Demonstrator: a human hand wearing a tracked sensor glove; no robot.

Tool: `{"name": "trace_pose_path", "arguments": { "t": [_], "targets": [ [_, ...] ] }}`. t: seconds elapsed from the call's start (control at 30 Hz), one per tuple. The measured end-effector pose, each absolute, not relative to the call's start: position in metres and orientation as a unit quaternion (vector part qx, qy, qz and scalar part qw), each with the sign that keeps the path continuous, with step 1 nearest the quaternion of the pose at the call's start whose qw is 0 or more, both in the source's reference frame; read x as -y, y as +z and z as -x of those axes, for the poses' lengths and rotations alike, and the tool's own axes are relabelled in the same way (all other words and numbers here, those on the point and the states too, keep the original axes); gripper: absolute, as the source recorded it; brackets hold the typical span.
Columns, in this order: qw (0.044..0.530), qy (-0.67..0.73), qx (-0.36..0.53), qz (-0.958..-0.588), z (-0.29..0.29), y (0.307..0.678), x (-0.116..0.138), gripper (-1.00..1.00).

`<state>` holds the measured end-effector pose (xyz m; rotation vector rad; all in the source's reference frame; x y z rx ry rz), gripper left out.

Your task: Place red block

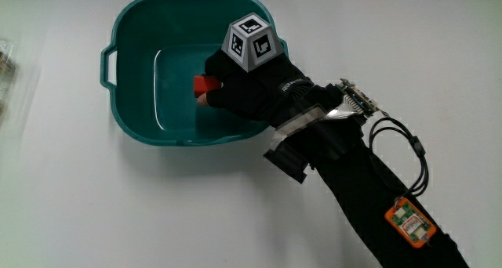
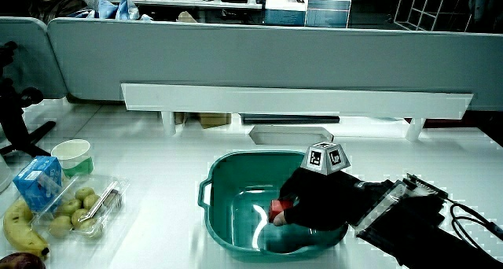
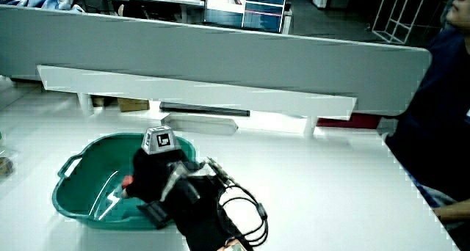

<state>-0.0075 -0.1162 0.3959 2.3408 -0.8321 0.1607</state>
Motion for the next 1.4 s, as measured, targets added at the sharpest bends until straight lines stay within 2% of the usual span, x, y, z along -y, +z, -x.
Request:
{"name": "trace_pose_path", "arguments": {
  "t": [0.4, 0.57, 0.7, 0.8, 1.0, 1.03, 1.27, 1.4],
  "targets": [
    [0.378, 0.045, 0.291, -0.878, 0.013, 0.429, 0.123, 0.0],
    [0.374, 0.036, 0.289, -0.881, 0.016, 0.434, 0.12, 0.0],
    [0.389, 0.031, 0.287, -0.875, 0.016, 0.44, 0.118, 0.0],
    [0.379, 0.024, 0.284, -0.88, 0.016, 0.44, 0.119, 0.0],
    [0.414, 0.044, 0.278, -0.866, 0.014, 0.441, 0.119, -0.43],
    [0.403, 0.042, 0.271, -0.873, 0.013, 0.439, 0.119, -0.5],
    [0.408, 0.084, 0.262, -0.871, -0.003, 0.423, 0.116, -1.0],
    [0.402, 0.119, 0.285, -0.862, -0.02, 0.412, 0.12, -1.0]
  ]
}}
